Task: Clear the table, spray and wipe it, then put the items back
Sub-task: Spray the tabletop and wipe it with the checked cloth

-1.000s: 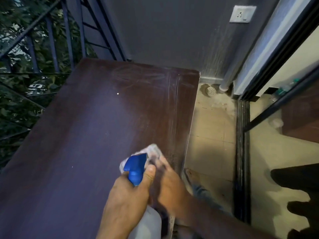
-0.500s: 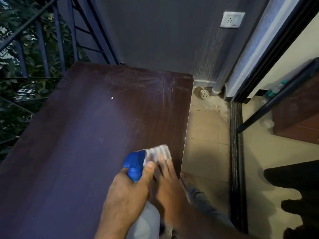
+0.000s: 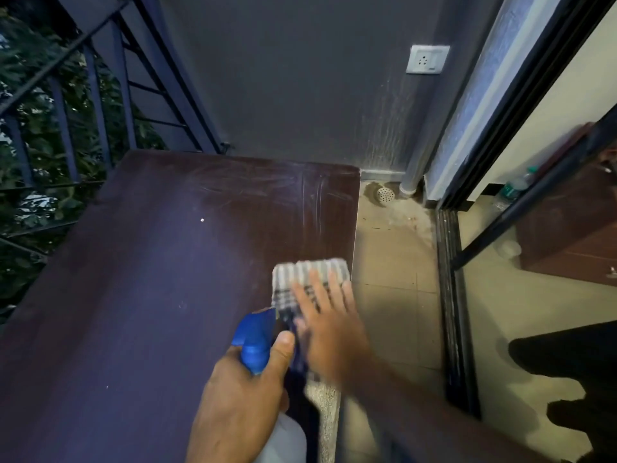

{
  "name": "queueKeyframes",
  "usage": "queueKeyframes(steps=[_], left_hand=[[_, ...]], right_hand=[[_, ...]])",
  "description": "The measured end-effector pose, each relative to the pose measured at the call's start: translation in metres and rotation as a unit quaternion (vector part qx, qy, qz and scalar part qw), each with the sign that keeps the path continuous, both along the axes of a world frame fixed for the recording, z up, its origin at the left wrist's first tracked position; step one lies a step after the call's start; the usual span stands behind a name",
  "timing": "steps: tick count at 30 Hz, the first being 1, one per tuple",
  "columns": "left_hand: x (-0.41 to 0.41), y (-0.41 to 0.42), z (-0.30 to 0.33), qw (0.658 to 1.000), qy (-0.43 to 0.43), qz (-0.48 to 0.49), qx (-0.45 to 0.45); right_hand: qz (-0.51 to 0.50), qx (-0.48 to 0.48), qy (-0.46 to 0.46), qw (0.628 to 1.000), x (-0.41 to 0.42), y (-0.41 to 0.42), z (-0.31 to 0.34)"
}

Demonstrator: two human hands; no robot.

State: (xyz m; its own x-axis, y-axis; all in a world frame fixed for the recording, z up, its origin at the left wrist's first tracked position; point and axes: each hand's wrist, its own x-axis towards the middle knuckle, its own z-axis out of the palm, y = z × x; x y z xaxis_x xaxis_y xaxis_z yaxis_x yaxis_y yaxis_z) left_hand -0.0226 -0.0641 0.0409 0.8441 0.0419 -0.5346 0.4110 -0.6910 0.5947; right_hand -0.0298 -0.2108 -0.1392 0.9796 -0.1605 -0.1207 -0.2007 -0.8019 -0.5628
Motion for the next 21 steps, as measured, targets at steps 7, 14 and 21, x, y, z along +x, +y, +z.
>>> queueKeyframes(steps=[7,14,21], left_hand=[[0.003,0.002,0.001,1.0,-0.001,-0.009,0.017],[0.034,-0.017,0.009,1.0,-0.004,0.011,-0.018],[0.075,-0.049,0.012,0.999,-0.022,0.043,-0.01]], right_hand=[[-0.035,-0.176,0.057,0.982,0.124,-0.066,0.033],[0.048,-0.191,-0.027,0.98,0.037,-0.007,0.043],[0.032,-0.266,-0.14,0.953,-0.002,0.019,0.045]])
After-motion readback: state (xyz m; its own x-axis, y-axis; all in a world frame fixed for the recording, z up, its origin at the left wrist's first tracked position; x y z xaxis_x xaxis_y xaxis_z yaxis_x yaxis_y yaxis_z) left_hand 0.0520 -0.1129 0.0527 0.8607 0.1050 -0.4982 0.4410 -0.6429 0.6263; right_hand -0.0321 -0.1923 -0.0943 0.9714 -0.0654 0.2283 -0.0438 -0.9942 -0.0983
